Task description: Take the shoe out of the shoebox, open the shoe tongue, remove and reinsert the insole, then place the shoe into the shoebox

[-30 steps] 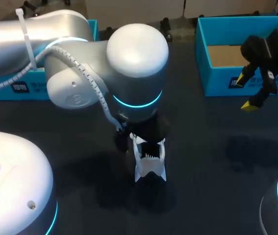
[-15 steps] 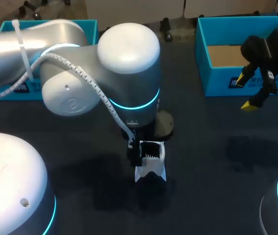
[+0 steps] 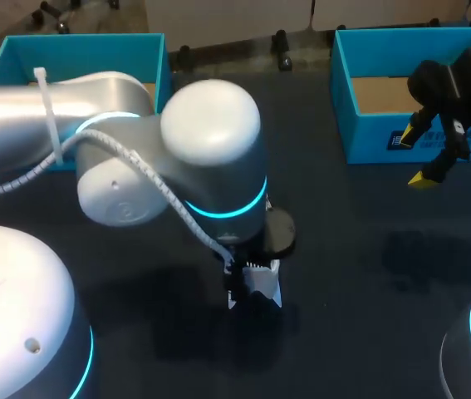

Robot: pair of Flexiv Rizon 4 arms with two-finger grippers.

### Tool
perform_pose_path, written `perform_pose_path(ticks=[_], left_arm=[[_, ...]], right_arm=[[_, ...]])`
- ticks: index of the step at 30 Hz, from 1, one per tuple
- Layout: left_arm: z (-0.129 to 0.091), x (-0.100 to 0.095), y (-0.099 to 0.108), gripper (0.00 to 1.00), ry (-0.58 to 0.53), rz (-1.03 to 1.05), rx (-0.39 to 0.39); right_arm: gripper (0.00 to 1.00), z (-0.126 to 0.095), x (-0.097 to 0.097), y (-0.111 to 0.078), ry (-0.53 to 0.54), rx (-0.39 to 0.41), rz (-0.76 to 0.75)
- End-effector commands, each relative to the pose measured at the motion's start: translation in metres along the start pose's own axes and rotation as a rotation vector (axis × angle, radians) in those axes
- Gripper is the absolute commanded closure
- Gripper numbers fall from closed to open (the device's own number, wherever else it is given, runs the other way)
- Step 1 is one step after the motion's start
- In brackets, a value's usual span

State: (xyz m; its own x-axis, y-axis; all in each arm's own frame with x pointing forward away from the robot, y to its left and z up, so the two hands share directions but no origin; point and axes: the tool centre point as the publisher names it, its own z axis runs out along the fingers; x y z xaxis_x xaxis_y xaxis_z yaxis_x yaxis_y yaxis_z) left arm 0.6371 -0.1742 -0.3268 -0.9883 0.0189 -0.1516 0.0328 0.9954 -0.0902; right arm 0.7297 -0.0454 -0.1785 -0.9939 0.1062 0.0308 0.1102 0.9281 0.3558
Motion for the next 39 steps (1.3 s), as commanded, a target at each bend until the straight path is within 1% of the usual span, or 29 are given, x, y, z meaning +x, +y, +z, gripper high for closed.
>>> perform_pose_path(ticks=[1, 6, 12, 17, 23, 27, 34, 36, 39], left_arm=[[0.011, 0.010, -0.011, 0.00, -0.009, -0.004, -0.006], [0.026, 0.015, -0.015, 0.00, 0.009, -0.007, -0.012], [0.037, 0.019, -0.018, 0.00, -0.017, -0.027, -0.030], [0.050, 0.016, -0.021, 0.00, -0.010, -0.045, -0.041], [0.057, 0.015, -0.023, 0.00, -0.010, -0.057, -0.049], [0.061, 0.018, -0.022, 0.00, -0.021, -0.058, -0.051], [0.069, 0.014, -0.014, 0.00, 0.017, -0.084, -0.055], [0.069, 0.012, -0.012, 0.14, 0.027, -0.095, -0.056], [0.071, 0.010, -0.009, 0.16, 0.038, -0.097, -0.056]], right_arm=[[0.00, 0.001, -0.001, 0.001, 0.001, 0.003, 0.001], [0.00, 0.001, -0.001, 0.001, 0.001, 0.003, 0.001], [0.00, 0.001, -0.001, 0.001, 0.001, 0.003, 0.001], [0.00, 0.001, -0.001, 0.001, 0.001, 0.003, 0.001], [0.00, 0.001, -0.001, 0.001, 0.001, 0.003, 0.001], [0.00, 0.001, -0.001, 0.001, 0.001, 0.003, 0.001], [0.00, 0.001, -0.001, 0.001, 0.001, 0.003, 0.001], [0.00, 0.001, -0.001, 0.001, 0.001, 0.003, 0.001], [0.00, 0.001, -0.001, 0.001, 0.001, 0.003, 0.001]])
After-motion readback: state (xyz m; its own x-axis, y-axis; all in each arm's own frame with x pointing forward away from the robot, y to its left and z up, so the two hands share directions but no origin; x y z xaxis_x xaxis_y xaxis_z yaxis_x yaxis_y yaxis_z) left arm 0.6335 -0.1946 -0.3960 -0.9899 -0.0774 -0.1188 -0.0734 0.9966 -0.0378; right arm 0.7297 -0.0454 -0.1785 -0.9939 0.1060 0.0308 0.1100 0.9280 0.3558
